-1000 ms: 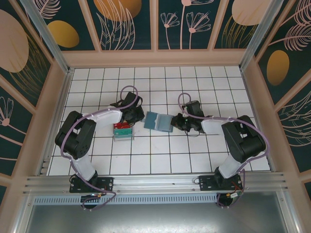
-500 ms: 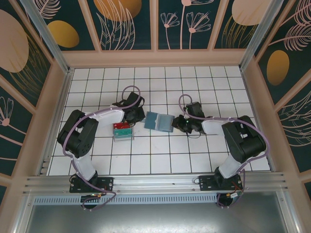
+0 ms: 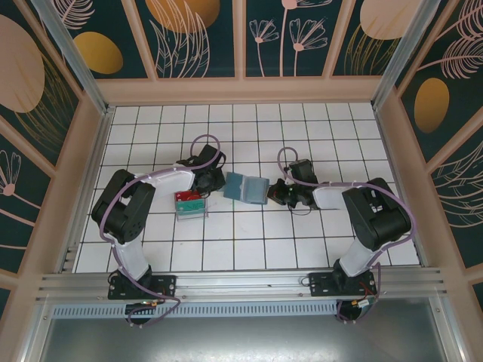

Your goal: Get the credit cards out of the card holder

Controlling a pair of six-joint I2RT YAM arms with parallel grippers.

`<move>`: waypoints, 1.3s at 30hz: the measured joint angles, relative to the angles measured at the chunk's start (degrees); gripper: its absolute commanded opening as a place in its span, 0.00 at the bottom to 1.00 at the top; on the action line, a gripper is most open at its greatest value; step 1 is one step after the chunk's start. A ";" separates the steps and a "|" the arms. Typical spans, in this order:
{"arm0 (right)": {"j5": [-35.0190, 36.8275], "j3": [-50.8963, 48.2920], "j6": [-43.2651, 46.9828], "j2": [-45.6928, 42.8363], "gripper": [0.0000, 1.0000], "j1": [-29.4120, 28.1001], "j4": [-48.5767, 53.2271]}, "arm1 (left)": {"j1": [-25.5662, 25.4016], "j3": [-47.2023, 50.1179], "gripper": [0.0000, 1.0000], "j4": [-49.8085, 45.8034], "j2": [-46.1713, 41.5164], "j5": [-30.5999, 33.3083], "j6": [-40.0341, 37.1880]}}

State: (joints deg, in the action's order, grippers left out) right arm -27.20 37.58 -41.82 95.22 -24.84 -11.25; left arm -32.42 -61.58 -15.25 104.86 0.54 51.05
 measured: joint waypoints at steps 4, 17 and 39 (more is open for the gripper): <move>-0.13 0.00 -0.11 -0.04 0.00 0.00 -0.07 | -0.15 -0.26 0.12 -0.26 0.00 -0.02 -0.02; 0.57 0.72 1.51 -5.03 0.00 0.22 3.41 | -0.22 -6.10 0.41 -3.96 -0.87 -0.02 -1.55; 5.40 16.68 7.45 -4.44 0.00 -6.64 16.92 | -1.44 -3.69 0.45 2.91 -3.06 -7.63 0.22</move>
State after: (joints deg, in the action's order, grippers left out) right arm -21.80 54.26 -34.37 90.78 -31.48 5.67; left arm -33.87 -65.28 -12.34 101.80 -7.09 51.27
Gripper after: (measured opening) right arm 0.053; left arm 0.453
